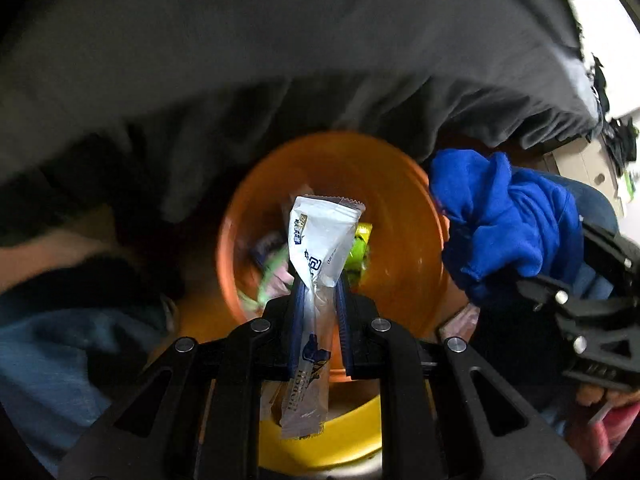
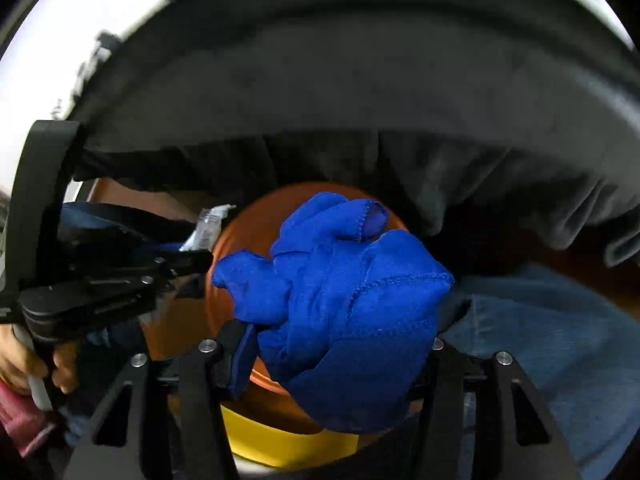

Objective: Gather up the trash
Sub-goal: 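Drop the wrapper and blue cloth into the orange bowl with both tools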

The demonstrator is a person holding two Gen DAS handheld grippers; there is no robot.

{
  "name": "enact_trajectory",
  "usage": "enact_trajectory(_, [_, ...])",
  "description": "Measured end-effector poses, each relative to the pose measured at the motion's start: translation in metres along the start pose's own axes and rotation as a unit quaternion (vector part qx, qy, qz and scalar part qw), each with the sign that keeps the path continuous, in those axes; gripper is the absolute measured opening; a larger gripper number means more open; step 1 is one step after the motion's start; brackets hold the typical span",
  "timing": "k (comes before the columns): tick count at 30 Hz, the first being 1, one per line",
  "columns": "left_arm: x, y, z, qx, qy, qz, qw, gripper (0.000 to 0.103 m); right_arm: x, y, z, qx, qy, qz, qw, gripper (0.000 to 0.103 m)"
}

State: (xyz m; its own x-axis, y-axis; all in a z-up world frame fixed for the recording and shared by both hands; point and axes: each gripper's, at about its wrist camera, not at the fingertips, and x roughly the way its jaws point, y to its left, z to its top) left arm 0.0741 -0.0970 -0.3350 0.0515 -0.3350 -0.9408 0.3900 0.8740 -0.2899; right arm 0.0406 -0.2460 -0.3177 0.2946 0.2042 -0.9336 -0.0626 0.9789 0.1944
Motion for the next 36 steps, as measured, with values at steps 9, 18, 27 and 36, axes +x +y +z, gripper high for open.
enact_trajectory(9, [0.038,0.020,0.007,-0.046,0.024,0.019,0.9985,0.069,0.044,-0.018,0.006,0.056,0.051,0.019,0.997,0.075])
enact_trajectory(18, [0.040,0.031,0.008,-0.053,0.032,0.037,0.9974,0.070,0.048,-0.024,0.006,0.075,0.060,0.018,0.995,0.080])
enact_trajectory(27, [0.015,0.026,0.005,-0.060,0.005,0.043,0.9973,0.070,0.026,-0.016,0.007,0.061,0.032,0.016,0.997,0.083])
enact_trajectory(36, [-0.095,0.007,0.025,-0.059,-0.144,0.091,0.9836,0.070,-0.091,-0.001,0.041,0.032,-0.144,-0.001,0.989,0.086])
